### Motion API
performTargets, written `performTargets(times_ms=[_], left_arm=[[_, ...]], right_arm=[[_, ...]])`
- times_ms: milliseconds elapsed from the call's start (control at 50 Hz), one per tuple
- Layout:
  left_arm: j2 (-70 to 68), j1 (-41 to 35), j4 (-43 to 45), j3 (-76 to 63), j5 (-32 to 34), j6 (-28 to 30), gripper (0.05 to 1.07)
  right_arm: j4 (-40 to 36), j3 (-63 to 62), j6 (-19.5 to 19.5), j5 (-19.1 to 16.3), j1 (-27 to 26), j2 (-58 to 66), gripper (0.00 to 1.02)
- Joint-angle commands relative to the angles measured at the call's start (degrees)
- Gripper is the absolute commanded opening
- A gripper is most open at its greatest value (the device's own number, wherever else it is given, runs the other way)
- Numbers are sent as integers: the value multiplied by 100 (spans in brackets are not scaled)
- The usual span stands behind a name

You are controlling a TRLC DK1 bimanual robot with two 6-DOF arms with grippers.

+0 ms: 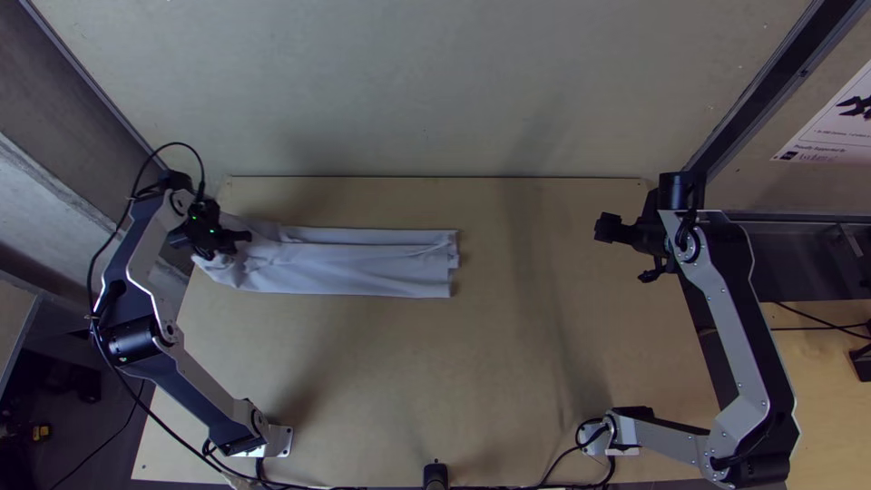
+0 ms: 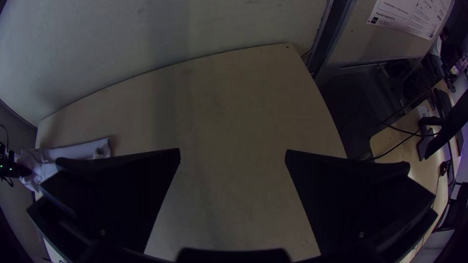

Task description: Fold the t-shirt

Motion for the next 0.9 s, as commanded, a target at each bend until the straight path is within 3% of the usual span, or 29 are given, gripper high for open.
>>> performTargets(times_ms=[0, 200, 360, 580, 880], left_arm=[[37, 118, -72, 410, -458, 551, 8], [-306, -190, -362, 903, -1372, 894, 8], [-552, -761, -986, 1368, -1627, 824, 8], [-578, -1631, -2014, 2168, -1829, 428, 8], [-376, -2818, -2559, 2291, -2022, -231, 8]], right_arm=[[38, -119, -136, 35, -89, -168, 99], [38, -137, -251, 27, -168, -238, 99], [30, -146, -330, 27, -247, -317, 99], [38, -277, -435, -9, -423, -458, 99], [30, -480, -497, -79, -643, -633, 99]])
